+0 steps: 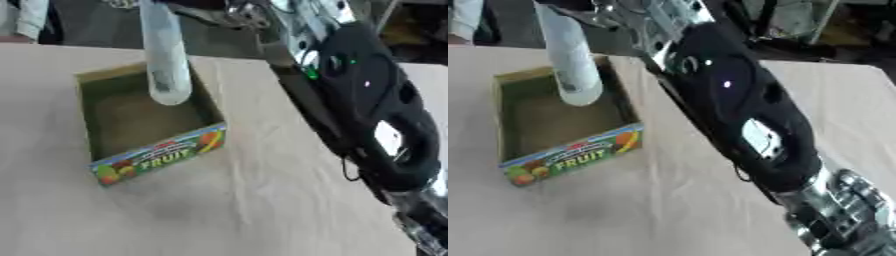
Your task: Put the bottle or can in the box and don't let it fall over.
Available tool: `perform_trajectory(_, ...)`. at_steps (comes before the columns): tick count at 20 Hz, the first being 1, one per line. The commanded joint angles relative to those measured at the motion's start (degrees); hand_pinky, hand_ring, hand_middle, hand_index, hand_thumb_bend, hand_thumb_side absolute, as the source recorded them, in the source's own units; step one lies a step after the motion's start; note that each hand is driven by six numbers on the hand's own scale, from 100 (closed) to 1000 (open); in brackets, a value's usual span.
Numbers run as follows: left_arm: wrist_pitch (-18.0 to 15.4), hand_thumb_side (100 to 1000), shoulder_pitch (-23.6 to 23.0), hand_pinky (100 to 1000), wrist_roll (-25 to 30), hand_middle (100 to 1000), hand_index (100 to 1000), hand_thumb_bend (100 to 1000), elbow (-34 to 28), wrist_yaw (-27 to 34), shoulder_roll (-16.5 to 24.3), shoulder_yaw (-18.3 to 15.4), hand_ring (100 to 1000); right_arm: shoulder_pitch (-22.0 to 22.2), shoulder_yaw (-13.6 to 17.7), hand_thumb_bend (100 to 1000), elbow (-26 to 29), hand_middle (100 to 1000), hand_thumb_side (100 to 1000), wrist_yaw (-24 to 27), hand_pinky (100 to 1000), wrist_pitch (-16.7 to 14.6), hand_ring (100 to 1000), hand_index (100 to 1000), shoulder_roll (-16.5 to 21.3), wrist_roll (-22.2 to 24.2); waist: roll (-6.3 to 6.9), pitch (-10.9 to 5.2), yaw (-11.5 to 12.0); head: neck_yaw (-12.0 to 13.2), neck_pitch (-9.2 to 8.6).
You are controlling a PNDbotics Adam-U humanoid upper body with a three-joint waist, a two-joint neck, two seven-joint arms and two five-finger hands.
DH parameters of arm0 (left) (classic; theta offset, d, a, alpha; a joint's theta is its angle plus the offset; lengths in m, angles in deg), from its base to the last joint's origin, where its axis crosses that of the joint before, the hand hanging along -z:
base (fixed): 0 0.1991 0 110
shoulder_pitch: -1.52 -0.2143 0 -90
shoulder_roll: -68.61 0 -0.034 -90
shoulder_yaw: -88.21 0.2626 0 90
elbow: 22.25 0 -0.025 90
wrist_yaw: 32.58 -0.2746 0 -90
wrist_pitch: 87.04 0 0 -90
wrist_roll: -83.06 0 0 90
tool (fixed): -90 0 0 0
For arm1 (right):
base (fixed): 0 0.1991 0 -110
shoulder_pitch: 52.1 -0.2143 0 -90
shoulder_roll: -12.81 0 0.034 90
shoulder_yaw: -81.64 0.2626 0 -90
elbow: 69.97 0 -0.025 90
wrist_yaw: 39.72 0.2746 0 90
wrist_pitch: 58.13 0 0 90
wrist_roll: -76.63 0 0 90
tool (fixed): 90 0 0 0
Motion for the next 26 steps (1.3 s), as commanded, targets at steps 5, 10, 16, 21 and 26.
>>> perform_trajectory(5, -7.39, 643, 3.48, 912, 0.35, 1000, 867, 275, -0.99, 0.29, 0.5, 0.12, 922, -0.46, -1.42, 309, -3.93, 100, 684, -1.67, 100, 2.48, 100, 932, -1.48, 3.34, 0.21, -0.04, 1.37, -2.23, -1.43)
perform_trajectory(10, -9.4, 639, 4.01, 908, 1.33, 998, 861, 278, -0.99, 1.07, 0.31, 0.43, 917, 1.8, -2.75, 305, -7.94, 100, 682, -2.83, 100, 2.74, 100, 929, -3.43, 6.76, 0.27, 0.31, 1.82, -2.46, -1.7)
perform_trajectory(16, -9.59, 639, 3.8, 909, 2.04, 998, 861, 273, -0.99, 1.37, 0.38, 0.52, 918, 5.68, -4.14, 304, -11.47, 100, 670, -3.88, 100, 3.01, 100, 925, -5.32, 9.95, 0.45, 0.45, 1.74, -2.29, -1.89)
perform_trajectory(21, -9.53, 646, 3.18, 913, 2.34, 1000, 862, 263, -0.99, 1.4, 0.75, 0.62, 921, 10.15, -4.35, 290, -14.66, 100, 676, -3.64, 100, 3.03, 100, 918, -6.58, 10.78, 0.57, 0.34, 1.13, -1.8, -1.44)
perform_trajectory(26, -9.36, 655, 2.04, 917, 2.34, 1000, 862, 254, -0.99, 1.19, 1.25, 0.47, 924, 12.83, -3.78, 293, -15.22, 100, 675, -3.2, 100, 1.84, 100, 918, -6.28, 11.85, 0.79, -0.1, 0.13, -0.63, -0.52)
